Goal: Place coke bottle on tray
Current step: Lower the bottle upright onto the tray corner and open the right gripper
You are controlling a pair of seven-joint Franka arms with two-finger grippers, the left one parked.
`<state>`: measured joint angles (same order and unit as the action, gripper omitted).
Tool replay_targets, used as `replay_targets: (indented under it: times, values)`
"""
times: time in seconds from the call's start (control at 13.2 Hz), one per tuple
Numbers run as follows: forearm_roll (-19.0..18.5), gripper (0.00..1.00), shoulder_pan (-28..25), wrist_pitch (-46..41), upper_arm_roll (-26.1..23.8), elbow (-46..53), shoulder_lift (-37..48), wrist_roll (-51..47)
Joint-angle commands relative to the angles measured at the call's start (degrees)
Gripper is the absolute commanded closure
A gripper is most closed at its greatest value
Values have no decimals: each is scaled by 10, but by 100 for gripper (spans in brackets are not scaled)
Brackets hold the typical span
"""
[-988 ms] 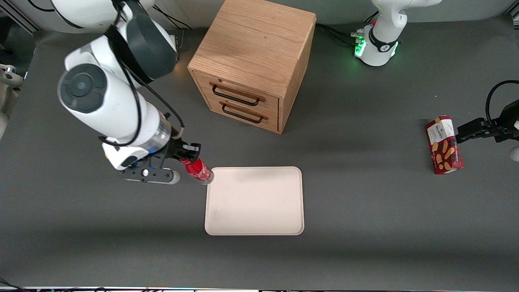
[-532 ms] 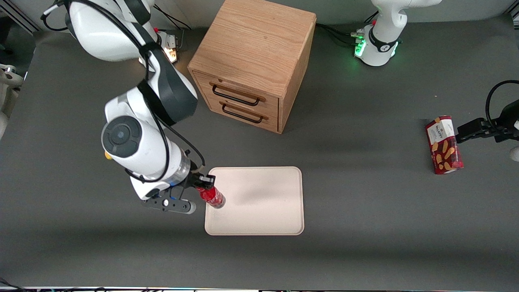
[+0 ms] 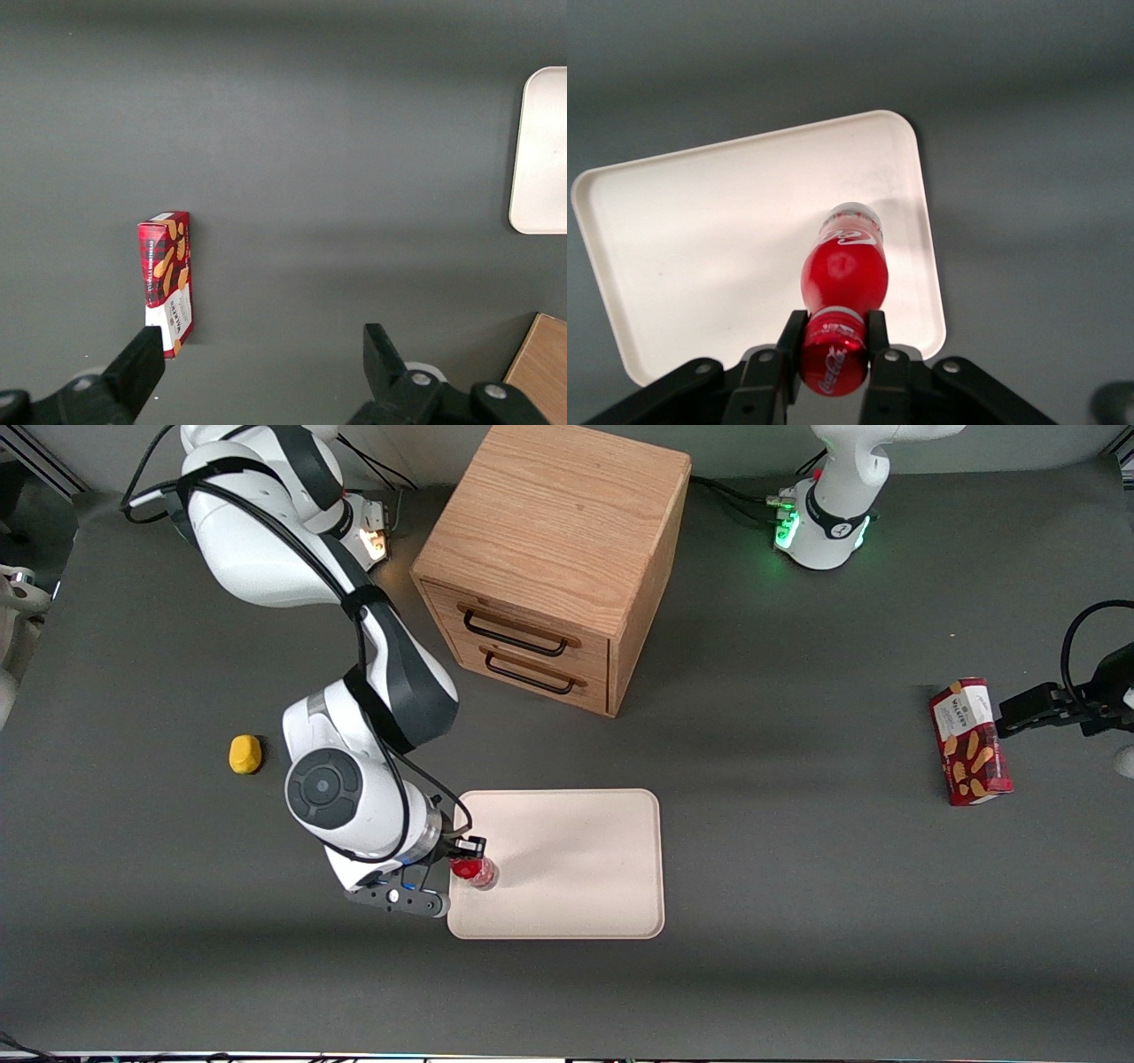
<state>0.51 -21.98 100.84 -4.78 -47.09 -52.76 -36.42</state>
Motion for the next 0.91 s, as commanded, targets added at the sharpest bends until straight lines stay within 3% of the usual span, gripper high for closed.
replay_targets:
  times: [0.0,0.38,0.46,0.53,0.61,0.84]
  values:
    - [-7,100,3,29,0,4,-16,-17]
    - [-7,100,4,54,5,-16,-16,-16]
    - [-7,95,4,54,6,-17,-16,-17]
    - [-7,64,4,55,6,-17,-16,-20]
    - [-7,19,4,56,6,-18,-16,-29]
    - [-8,2,3,56,6,-18,-16,-40]
